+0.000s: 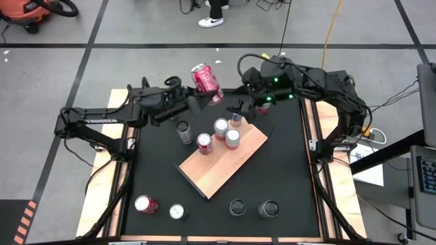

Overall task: Place canned beverage on shelf
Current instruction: Put the top red white soda can on the shelf aligned with the other red white soda can

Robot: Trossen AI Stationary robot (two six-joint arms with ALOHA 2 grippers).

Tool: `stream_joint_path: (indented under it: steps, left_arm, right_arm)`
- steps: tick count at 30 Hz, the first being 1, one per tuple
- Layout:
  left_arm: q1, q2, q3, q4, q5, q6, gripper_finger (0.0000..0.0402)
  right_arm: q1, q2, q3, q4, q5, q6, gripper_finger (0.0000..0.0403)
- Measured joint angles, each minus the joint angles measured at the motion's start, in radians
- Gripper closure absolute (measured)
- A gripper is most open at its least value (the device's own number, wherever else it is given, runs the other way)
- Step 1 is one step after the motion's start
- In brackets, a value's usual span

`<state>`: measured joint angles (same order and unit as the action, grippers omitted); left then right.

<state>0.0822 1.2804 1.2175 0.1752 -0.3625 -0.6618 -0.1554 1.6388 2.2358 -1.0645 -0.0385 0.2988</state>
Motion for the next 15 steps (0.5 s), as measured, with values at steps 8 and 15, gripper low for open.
stream_joint_path:
  steps: [8,15]
  left_arm:
    - [-0.026,0.003,0.0,0.033,-0.106,-0.09,0.0114]
    - [-0.052,0.009,0.0,0.028,-0.132,-0.074,0.0114]
  right_arm:
    - [-0.01,0.0,0.0,0.057,0.058,0.027,0.0042]
    - [-0.049,0.048,-0.002,0.076,-0.09,0.004,0.0027]
